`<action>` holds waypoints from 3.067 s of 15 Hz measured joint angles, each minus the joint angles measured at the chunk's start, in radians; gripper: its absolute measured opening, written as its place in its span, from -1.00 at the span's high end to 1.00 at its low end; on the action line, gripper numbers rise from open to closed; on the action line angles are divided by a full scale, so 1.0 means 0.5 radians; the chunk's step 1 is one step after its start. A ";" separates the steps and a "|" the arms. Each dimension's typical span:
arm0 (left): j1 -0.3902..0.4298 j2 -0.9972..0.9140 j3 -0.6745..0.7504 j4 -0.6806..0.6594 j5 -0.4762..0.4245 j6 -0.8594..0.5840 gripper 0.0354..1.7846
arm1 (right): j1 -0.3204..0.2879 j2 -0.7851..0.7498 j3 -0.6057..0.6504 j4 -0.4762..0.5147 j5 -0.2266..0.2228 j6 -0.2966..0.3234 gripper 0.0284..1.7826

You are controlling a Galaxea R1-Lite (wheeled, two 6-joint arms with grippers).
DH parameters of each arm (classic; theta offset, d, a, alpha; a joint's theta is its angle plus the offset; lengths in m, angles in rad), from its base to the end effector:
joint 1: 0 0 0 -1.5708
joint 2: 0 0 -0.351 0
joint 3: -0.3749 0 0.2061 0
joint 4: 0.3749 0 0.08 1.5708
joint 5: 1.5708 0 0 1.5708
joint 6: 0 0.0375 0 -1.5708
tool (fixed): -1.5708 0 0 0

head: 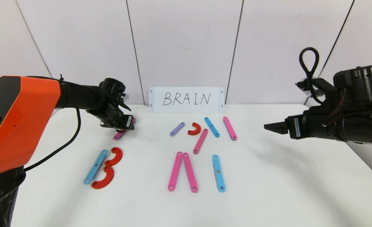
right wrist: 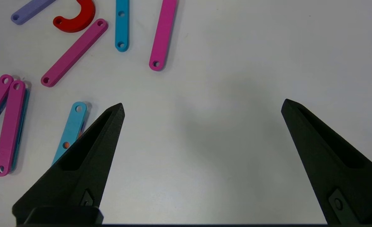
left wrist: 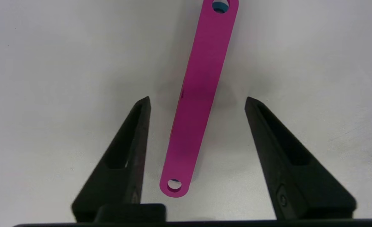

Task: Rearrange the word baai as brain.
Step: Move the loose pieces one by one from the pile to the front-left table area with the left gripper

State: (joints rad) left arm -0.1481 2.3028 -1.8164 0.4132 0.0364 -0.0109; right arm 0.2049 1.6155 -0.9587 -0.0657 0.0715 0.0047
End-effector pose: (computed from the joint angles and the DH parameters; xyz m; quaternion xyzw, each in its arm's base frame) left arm 0.5071 -0.0743 0.1462 0.0352 0.4332 -0.0479 0.8993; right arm 0.3041 0.0659 0.2279 -0.0172 0.2909 0.1311 0.9476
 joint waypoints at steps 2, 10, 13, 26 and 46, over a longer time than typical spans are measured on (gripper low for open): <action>-0.002 0.008 0.000 0.000 0.000 0.003 0.35 | 0.001 0.000 0.000 0.001 -0.001 0.001 -0.95; -0.009 -0.058 0.015 0.082 -0.006 -0.030 0.69 | 0.001 -0.001 0.001 0.001 0.000 0.003 -0.95; -0.076 -0.230 0.024 0.286 -0.006 -0.176 0.69 | 0.001 0.000 0.001 0.001 0.000 0.002 -0.95; -0.468 -0.761 0.777 0.331 0.143 -0.752 0.69 | 0.001 0.001 0.002 0.001 0.000 0.001 -0.95; -0.555 -0.633 1.015 0.128 0.155 -0.780 0.69 | 0.000 0.009 0.004 0.000 -0.001 0.000 -0.95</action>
State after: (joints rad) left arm -0.4257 1.9864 -1.3089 0.4772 0.1140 -0.4011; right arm 0.2049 1.6198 -0.9568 -0.0657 0.0711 0.0047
